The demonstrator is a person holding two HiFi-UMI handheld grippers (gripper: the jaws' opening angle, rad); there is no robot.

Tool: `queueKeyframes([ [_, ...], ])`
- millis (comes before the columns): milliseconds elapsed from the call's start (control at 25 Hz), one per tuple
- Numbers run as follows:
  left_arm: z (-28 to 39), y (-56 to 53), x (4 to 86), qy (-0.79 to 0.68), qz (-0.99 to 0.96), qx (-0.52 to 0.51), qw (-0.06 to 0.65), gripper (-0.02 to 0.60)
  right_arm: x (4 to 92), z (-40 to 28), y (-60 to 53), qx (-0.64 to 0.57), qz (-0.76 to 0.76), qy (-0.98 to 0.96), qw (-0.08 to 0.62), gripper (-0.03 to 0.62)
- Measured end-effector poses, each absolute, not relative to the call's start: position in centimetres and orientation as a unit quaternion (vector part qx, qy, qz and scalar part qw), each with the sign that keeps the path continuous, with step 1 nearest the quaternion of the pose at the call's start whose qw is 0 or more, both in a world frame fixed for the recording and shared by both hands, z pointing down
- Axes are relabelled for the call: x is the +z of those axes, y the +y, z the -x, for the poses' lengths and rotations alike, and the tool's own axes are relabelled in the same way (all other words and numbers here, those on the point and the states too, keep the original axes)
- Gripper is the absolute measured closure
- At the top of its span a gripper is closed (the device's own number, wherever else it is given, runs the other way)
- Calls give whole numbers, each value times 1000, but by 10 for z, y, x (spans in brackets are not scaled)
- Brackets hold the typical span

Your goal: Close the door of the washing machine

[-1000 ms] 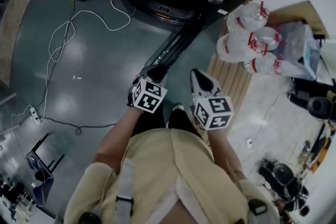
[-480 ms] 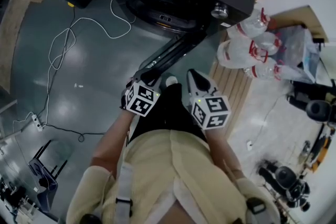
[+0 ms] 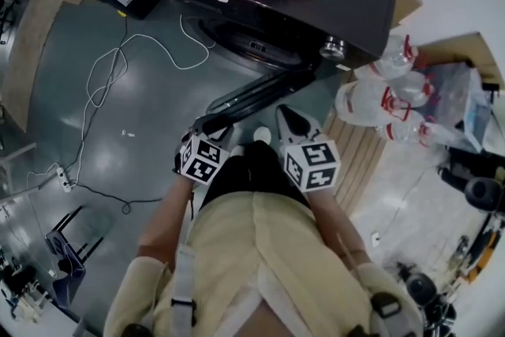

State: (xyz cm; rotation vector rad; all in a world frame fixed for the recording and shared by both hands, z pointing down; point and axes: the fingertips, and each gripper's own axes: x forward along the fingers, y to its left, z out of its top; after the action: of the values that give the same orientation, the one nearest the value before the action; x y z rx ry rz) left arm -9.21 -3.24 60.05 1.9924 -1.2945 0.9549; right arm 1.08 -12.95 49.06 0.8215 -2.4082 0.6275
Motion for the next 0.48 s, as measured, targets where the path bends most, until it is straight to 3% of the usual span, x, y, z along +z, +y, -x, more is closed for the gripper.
queueKeyframes([
  [480,119,-58,601,-477,-752,372,260,431,500,-11,-175,234,-287,-893,257,588],
])
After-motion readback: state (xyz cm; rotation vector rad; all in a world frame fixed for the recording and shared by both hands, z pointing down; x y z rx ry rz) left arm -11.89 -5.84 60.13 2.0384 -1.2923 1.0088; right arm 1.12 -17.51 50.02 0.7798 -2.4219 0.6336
